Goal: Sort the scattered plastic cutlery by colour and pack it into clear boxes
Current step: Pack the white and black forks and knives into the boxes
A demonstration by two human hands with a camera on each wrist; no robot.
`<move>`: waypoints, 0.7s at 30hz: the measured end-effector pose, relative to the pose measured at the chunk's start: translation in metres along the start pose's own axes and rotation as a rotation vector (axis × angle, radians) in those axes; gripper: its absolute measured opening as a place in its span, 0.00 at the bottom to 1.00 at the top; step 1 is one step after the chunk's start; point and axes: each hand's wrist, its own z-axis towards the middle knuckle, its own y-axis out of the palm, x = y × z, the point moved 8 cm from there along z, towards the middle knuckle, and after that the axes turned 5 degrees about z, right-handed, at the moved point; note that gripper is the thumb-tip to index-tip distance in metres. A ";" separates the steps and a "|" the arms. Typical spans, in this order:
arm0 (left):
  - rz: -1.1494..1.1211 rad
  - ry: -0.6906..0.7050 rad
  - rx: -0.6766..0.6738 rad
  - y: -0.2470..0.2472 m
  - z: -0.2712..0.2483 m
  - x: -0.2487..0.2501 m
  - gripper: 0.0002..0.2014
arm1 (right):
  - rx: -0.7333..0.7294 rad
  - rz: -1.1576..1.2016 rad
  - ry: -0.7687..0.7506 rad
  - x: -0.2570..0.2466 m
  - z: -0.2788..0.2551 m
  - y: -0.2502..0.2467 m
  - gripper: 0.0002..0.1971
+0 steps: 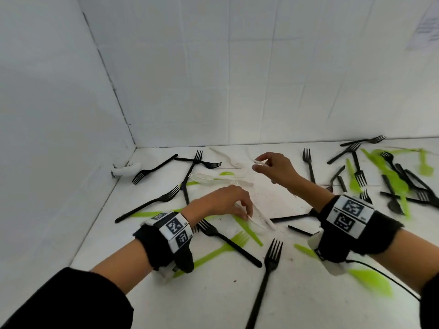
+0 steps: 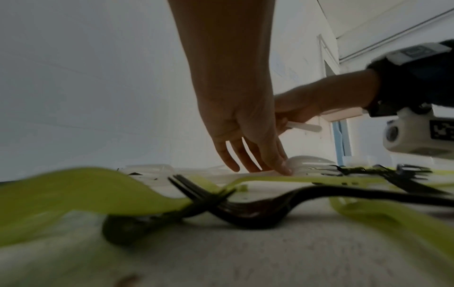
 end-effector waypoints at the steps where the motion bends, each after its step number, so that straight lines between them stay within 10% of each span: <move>1: -0.019 -0.004 0.028 -0.005 -0.002 0.000 0.05 | -0.016 -0.033 0.010 0.003 0.001 0.003 0.06; 9: -0.116 -0.049 0.305 -0.047 -0.021 -0.019 0.08 | -0.186 -0.180 0.089 0.024 0.002 0.033 0.06; 21: 0.249 -0.068 0.189 -0.038 -0.029 -0.023 0.11 | -0.343 -0.404 0.035 0.037 -0.006 0.059 0.12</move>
